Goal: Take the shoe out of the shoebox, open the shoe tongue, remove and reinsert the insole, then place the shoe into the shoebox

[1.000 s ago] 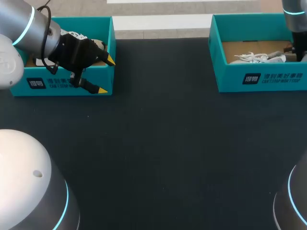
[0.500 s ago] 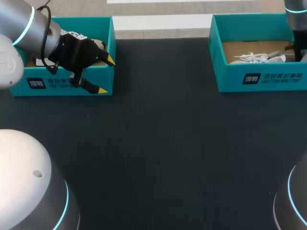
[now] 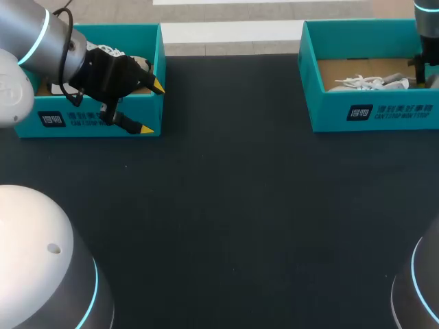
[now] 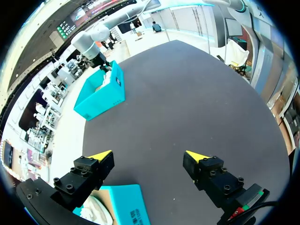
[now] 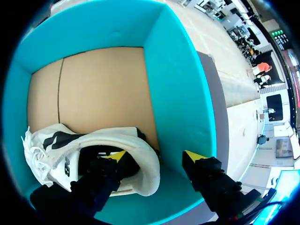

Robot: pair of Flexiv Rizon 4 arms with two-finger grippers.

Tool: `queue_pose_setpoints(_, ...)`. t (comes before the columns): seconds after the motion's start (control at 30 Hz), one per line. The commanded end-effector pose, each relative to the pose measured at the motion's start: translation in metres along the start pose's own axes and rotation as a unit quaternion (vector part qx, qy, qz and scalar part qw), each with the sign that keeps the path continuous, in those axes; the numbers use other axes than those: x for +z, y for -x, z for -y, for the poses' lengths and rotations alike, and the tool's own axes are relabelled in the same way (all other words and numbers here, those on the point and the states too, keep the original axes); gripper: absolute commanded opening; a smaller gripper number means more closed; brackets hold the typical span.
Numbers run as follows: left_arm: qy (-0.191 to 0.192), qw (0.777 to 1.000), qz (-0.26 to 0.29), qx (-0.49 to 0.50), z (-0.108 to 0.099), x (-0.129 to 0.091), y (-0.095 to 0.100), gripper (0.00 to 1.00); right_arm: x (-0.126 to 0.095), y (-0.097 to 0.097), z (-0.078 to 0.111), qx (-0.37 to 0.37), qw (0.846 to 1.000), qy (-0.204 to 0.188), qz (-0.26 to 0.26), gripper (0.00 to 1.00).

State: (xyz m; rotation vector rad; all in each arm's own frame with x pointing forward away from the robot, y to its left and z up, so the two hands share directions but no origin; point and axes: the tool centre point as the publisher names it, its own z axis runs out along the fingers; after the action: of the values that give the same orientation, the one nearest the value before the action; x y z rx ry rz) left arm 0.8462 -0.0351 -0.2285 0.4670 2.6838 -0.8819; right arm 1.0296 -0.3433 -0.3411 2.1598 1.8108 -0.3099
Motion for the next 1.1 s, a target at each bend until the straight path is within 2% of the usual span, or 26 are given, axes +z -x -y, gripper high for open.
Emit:
queue_pose_setpoints(0.03,0.001,1.000,0.000,0.000,0.000,-0.001,-0.001,1.00,-0.006,-0.001,0.003,-0.003,1.000,0.008,-0.007,0.89)
queue_pose_setpoints(0.33,0.001,1.000,0.000,0.000,0.000,-0.001,-0.001,1.00,-0.033,-0.002,0.001,0.003,0.999,0.033,-0.022,0.93)
queue_pose_setpoints(0.5,0.001,1.000,0.000,0.000,0.000,-0.001,-0.001,1.00,-0.054,0.008,0.005,0.020,0.998,0.046,-0.034,0.94)
queue_pose_setpoints(0.67,0.001,1.000,0.000,0.000,0.000,-0.001,-0.001,1.00,-0.076,0.021,0.023,0.037,0.997,0.060,-0.041,1.00)
queue_pose_setpoints(0.8,0.001,1.000,0.000,0.000,0.000,-0.001,-0.001,1.00,-0.089,0.028,0.038,0.039,0.996,0.064,-0.045,1.00)
queue_pose_setpoints(1.03,0.001,1.000,0.000,0.000,0.000,-0.001,-0.001,1.00,-0.116,0.027,0.063,0.013,0.994,0.079,-0.073,1.00)
queue_pose_setpoints(1.1,0.001,1.000,0.000,0.000,0.000,-0.001,-0.001,1.00,-0.116,0.027,0.063,0.013,0.994,0.079,-0.073,1.00)
